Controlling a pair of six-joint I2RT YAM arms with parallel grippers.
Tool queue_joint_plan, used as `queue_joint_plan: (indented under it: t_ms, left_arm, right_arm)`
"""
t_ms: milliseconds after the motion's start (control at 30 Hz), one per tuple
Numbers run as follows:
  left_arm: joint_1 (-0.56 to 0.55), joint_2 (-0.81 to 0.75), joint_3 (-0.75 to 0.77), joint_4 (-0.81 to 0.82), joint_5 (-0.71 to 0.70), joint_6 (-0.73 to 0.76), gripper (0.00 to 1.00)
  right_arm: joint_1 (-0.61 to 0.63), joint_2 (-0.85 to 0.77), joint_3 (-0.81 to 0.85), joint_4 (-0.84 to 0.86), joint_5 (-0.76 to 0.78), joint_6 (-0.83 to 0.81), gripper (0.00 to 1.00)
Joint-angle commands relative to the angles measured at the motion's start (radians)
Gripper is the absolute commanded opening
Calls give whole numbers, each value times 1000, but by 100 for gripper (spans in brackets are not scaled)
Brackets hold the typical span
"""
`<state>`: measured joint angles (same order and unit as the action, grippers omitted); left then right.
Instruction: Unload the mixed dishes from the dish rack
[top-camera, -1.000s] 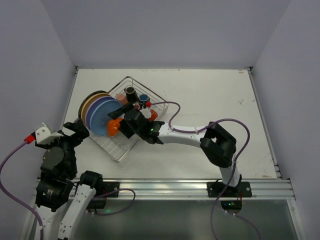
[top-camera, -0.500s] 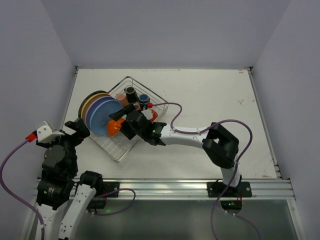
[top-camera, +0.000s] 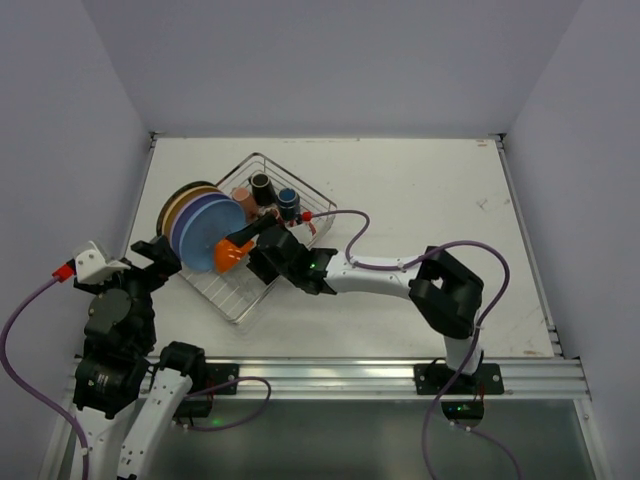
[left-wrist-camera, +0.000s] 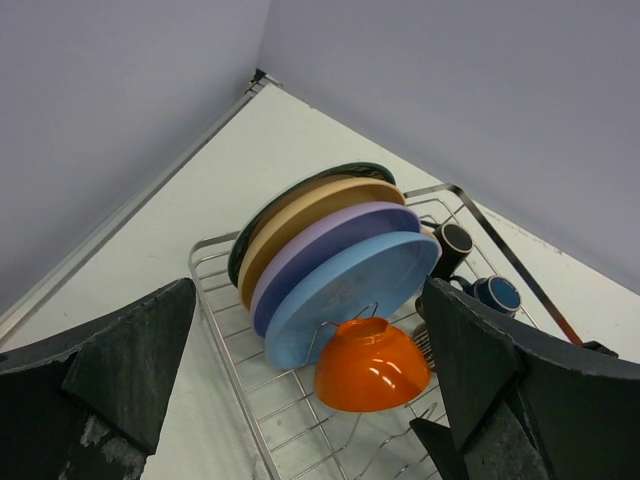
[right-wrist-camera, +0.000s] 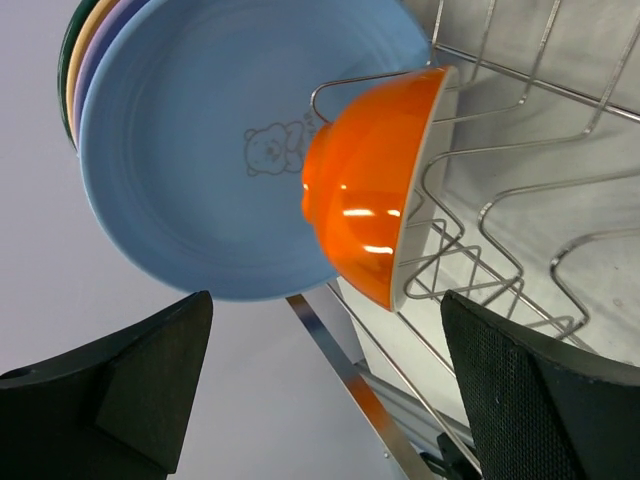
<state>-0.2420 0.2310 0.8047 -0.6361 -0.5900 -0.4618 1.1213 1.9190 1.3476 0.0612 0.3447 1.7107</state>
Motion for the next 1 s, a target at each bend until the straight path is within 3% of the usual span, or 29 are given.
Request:
queue_joint_plan:
  t_ms: [0, 267, 567, 700, 967]
  left_arm:
    - [9, 21, -9, 59, 10, 5, 100]
    - [9, 30, -9, 62, 33, 9, 100]
    - [7, 34, -12, 69, 53, 17, 100]
    - [7, 31, -12, 70, 58, 17, 100]
    - [7, 30, -12, 69, 58, 17, 100]
  right_arm:
    - [8, 38, 14, 86, 19, -57, 97]
    - [5, 75, 54, 84, 40, -62, 97]
    - [-14, 118, 71, 206, 25, -129, 96]
    - [-21, 123, 45, 343, 17, -197, 96]
    - [-31, 166, 51, 408, -18, -201, 96]
